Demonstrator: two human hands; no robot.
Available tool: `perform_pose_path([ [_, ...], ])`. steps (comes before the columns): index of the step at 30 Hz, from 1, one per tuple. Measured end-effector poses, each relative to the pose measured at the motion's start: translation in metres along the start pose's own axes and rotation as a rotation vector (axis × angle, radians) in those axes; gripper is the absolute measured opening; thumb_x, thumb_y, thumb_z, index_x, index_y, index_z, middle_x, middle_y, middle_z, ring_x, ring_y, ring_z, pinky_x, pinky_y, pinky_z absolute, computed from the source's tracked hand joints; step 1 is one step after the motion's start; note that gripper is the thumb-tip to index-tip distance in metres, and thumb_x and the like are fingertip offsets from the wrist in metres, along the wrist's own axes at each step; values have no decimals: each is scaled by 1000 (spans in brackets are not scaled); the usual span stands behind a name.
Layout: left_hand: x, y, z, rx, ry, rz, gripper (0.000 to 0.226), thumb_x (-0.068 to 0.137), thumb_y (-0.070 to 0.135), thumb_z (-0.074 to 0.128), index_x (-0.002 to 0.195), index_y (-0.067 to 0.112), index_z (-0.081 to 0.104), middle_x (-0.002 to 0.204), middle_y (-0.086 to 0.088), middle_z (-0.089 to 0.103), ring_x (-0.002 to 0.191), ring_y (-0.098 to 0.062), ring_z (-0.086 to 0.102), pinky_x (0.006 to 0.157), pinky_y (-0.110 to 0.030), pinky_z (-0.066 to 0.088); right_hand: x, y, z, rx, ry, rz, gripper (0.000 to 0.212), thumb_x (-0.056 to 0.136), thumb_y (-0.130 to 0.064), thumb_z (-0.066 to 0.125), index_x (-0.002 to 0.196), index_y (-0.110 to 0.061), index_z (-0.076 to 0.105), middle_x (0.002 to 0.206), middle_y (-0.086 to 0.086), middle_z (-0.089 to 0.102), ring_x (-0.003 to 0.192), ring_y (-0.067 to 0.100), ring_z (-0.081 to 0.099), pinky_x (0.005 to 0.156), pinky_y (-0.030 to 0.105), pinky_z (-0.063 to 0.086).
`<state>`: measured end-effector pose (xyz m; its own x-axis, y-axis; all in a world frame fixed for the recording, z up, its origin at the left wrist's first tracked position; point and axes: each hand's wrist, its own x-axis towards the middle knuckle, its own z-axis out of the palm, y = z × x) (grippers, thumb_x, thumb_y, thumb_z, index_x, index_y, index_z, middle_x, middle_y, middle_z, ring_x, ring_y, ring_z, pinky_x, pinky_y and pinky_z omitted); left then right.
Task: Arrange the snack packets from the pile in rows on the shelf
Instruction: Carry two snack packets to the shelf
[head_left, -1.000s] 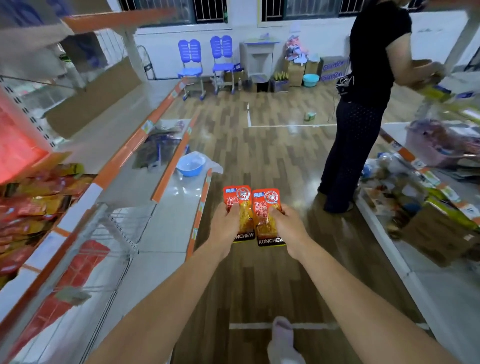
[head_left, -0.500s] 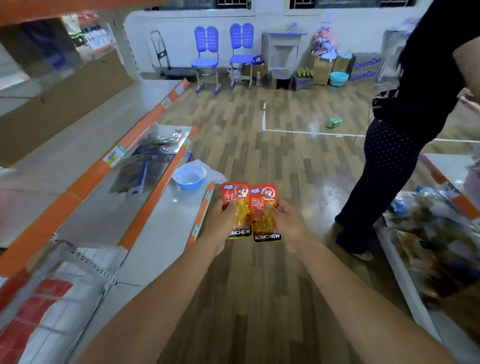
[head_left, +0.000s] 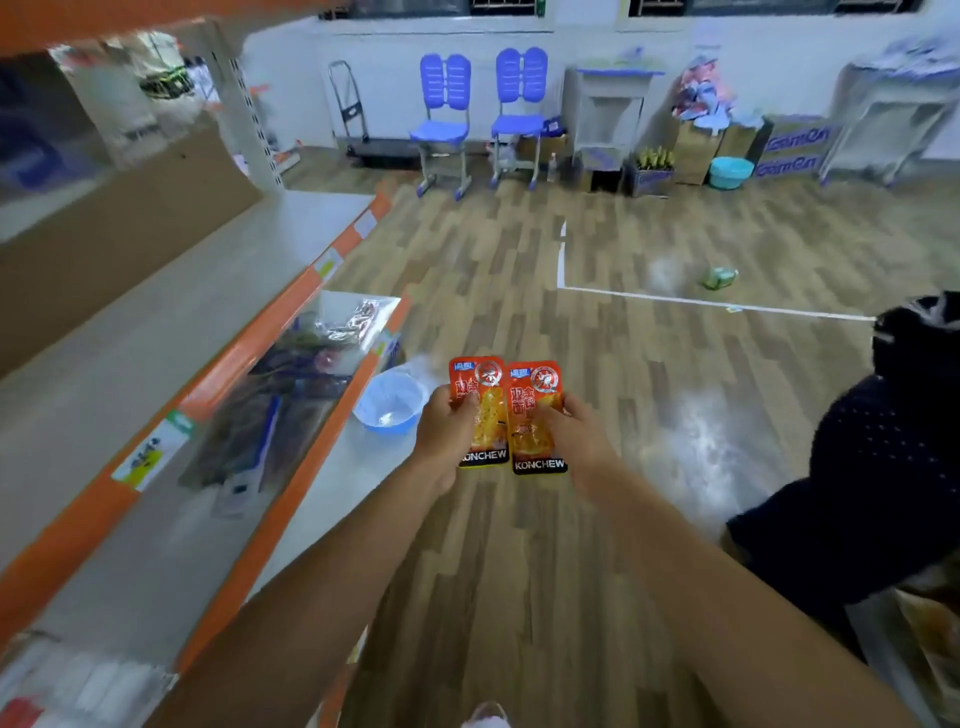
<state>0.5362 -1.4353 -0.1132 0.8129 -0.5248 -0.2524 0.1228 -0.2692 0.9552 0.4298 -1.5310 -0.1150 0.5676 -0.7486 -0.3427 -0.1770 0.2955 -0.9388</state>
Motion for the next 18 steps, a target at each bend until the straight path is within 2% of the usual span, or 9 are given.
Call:
perform_pose_path([
  [3, 56, 24, 3, 5, 29, 11, 23, 98, 25, 50, 120, 20, 52, 112, -6, 64, 98, -23, 65, 91, -44, 53, 52, -26, 18, -7, -22, -20, 30, 96, -13, 52, 125, -13, 56, 115, 7, 67, 101, 26, 66, 95, 47, 51],
  [5, 89, 35, 5, 6, 38, 13, 22, 95, 20, 51, 117, 19, 54, 110, -7, 65, 99, -25, 65, 91, -46, 53, 83, -39, 26, -5, -33, -23, 24, 95, -10, 51, 117, -15, 59, 110, 6, 68, 96, 24, 67, 89, 45, 53],
  [7, 121, 43, 8, -4, 48, 6, 23, 92, 17, 53, 115, 17, 56, 108, -8, 66, 97, -25, 66, 90, -46, 54, 118, -49, 34, -3, -41, -32, 18, 94, -6, 52, 103, -20, 61, 98, 3, 70, 84, 18, 68, 73, 36, 57],
  [9, 155, 52, 12, -28, 64, -4, 26, 90, 15, 54, 116, 15, 57, 107, -9, 67, 95, -25, 66, 86, -42, 55, 151, -62, 41, -3, -40, -54, 22, 92, -4, 53, 90, -24, 62, 86, -4, 69, 70, 8, 67, 54, 25, 53],
  [10, 174, 57, 14, -38, 78, -4, 27, 89, 14, 54, 115, 14, 57, 106, -9, 67, 94, -24, 66, 83, -39, 55, 169, -68, 44, -11, -37, -61, 22, 92, -4, 54, 88, -25, 62, 83, -5, 69, 68, 7, 67, 52, 22, 52],
  [12, 211, 66, 19, -54, 112, 7, 26, 88, 12, 55, 113, 15, 57, 104, -8, 67, 94, -24, 65, 80, -36, 53, 205, -81, 50, -30, -61, -68, 18, 92, -7, 54, 96, -22, 62, 88, -2, 69, 74, 12, 68, 59, 27, 54],
  [14, 248, 80, 25, -64, 136, 30, 24, 86, 9, 56, 109, 16, 59, 102, -9, 67, 94, -25, 65, 82, -39, 55, 245, -96, 57, -38, -110, -76, 15, 94, -9, 53, 103, -18, 61, 95, 3, 70, 81, 18, 69, 65, 33, 56],
  [18, 319, 113, 33, -69, 201, 63, 15, 86, 8, 57, 88, 23, 57, 88, -2, 66, 83, -22, 64, 75, -36, 54, 323, -135, 73, -68, -174, -71, 16, 95, -10, 52, 94, -24, 59, 98, 4, 70, 87, 19, 69, 72, 35, 57],
])
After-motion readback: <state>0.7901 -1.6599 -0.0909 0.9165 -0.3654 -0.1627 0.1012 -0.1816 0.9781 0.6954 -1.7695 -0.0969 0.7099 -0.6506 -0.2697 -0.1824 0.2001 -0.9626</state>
